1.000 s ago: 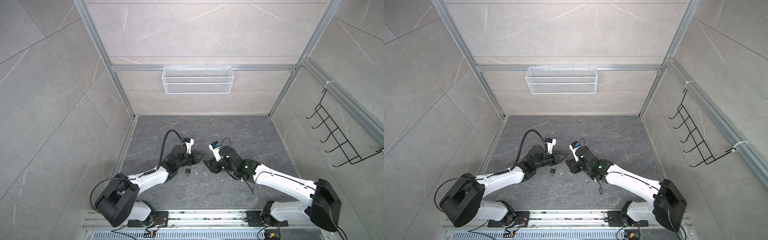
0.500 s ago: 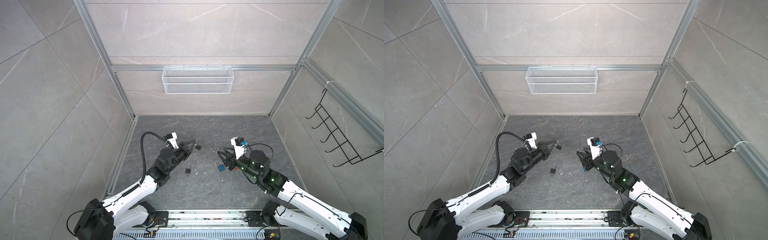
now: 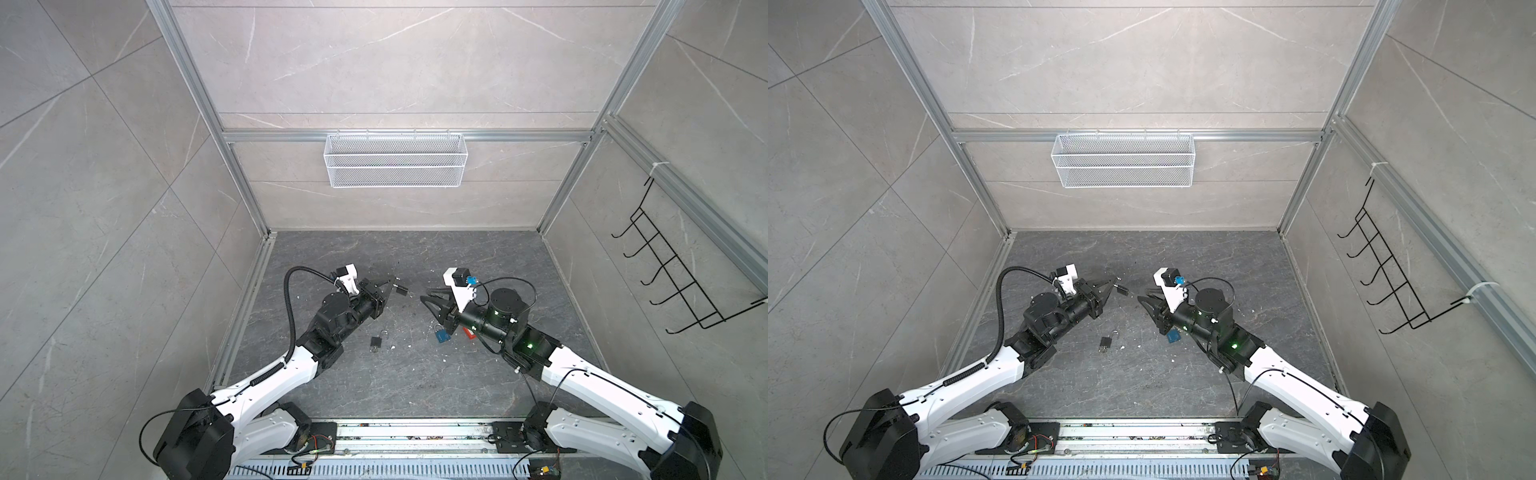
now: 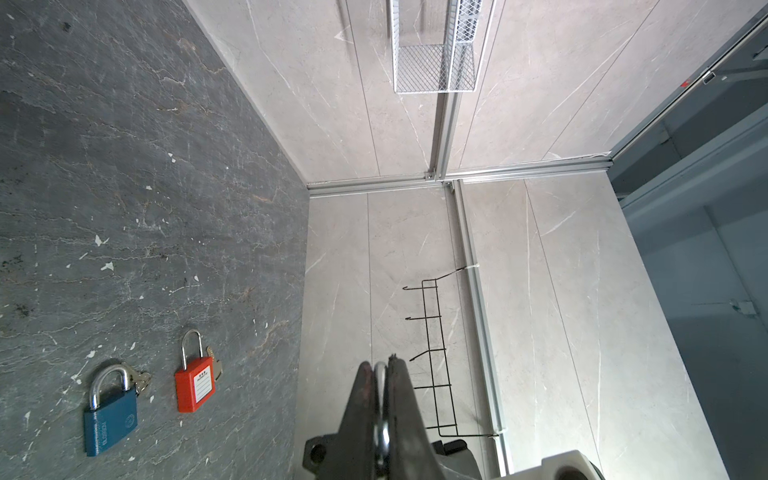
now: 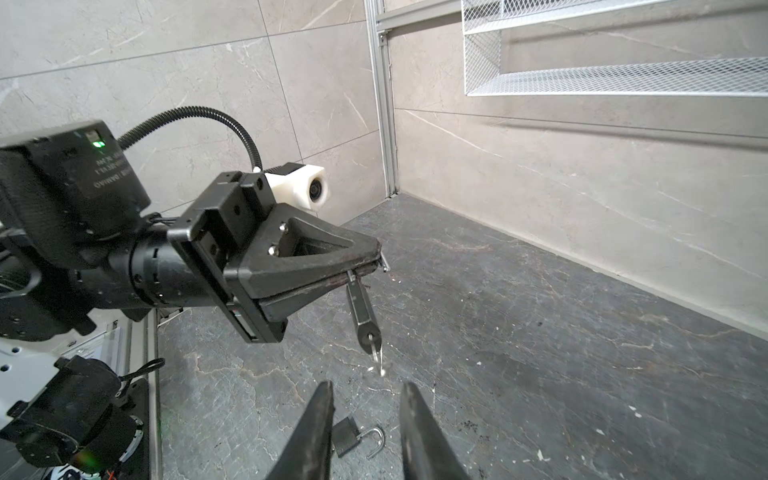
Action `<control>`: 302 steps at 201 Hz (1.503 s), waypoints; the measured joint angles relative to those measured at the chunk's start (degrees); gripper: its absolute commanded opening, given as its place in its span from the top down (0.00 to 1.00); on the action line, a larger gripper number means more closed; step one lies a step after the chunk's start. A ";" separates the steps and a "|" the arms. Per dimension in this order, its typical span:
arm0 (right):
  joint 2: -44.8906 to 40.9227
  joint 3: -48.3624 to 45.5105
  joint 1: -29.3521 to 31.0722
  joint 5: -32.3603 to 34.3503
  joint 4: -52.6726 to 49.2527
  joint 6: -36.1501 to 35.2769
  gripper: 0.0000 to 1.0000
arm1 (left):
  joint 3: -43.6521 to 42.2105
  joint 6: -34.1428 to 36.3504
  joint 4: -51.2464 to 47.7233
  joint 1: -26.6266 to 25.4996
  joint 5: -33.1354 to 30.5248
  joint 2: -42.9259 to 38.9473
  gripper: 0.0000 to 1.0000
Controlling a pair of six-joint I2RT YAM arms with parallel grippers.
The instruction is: Lock with the key
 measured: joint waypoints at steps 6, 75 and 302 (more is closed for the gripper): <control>1.03 0.33 0.00 -0.24 0.48 -0.07 0.70 | 0.00 0.00 0.00 0.00 0.00 -0.17 1.00; 8.07 2.60 0.00 -2.03 6.01 -0.44 0.69 | 0.00 -0.39 0.22 0.00 1.11 -0.26 1.00; 11.89 3.98 -2.60 -1.92 3.93 6.43 1.00 | 8.46 16.11 -12.39 2.23 8.79 1.05 0.12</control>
